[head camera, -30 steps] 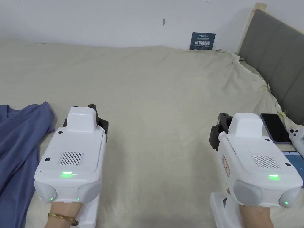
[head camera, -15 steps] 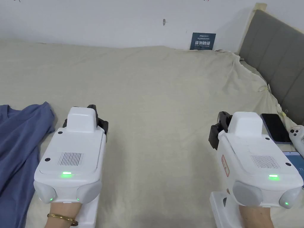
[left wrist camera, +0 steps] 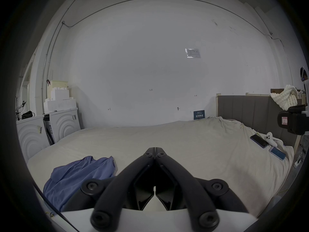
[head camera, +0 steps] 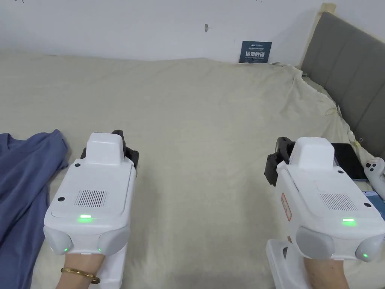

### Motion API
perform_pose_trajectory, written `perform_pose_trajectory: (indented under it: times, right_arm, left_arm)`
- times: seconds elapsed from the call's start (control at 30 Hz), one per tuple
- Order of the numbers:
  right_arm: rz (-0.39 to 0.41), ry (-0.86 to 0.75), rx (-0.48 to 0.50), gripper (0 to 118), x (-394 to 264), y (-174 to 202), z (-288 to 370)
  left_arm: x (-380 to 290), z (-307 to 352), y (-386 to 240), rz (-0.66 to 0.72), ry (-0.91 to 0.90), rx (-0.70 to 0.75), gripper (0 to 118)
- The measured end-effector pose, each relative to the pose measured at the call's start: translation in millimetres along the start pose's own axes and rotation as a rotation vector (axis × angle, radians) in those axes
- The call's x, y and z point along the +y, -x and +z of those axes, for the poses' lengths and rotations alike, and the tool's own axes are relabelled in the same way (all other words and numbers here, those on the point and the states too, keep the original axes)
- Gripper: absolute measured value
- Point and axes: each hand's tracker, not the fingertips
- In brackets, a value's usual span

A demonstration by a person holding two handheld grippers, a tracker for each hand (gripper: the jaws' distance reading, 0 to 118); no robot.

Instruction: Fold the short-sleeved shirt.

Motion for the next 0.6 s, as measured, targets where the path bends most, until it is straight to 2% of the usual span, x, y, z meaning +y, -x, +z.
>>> perform_pose_trajectory:
  times: [0.6]
  right_arm:
    - [0.0,0.008,0.003,0,-2.2,0.0,0.3]
  left_arm:
    - [-4.7,-2.1,0.8,0.009,0.005,-0.001,0]
